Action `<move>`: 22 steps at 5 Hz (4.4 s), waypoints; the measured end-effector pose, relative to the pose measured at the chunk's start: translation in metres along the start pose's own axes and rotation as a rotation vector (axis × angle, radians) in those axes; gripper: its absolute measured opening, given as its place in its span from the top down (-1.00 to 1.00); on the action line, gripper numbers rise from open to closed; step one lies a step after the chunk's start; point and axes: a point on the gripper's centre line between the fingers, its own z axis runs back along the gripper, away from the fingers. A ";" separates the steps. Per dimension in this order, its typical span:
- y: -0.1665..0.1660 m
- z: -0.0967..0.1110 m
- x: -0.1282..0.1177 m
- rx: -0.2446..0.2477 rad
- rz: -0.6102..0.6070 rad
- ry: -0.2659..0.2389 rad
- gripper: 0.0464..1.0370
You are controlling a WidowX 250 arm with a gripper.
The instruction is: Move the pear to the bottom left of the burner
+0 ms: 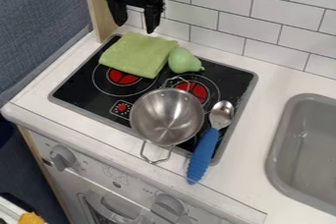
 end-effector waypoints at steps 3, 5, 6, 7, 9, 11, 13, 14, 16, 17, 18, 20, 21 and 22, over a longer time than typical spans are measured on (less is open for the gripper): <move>-0.062 -0.024 0.006 -0.056 -0.280 0.043 -0.93; -0.085 -0.044 0.010 -0.054 -0.418 0.121 -0.93; -0.085 -0.051 0.011 -0.061 -0.416 0.152 -0.93; -0.084 -0.062 0.003 -0.072 -0.414 0.217 -0.83; -0.091 -0.050 0.003 -0.112 -0.421 0.181 0.22; -0.051 0.005 0.001 -0.130 -0.271 0.040 0.25; 0.019 -0.021 -0.067 -0.082 -0.070 0.173 0.25; 0.034 -0.038 -0.096 -0.081 -0.016 0.201 0.25; 0.042 -0.038 -0.096 -0.044 0.007 0.199 0.10; 0.042 -0.038 -0.096 -0.039 0.011 0.196 -0.52; 0.036 -0.041 -0.097 -0.031 -0.010 0.205 -0.94; 0.021 0.004 -0.094 0.003 0.010 0.091 -0.93; 0.018 0.009 -0.095 0.004 0.040 0.092 -0.93; 0.017 0.008 -0.094 0.001 0.041 0.092 -0.93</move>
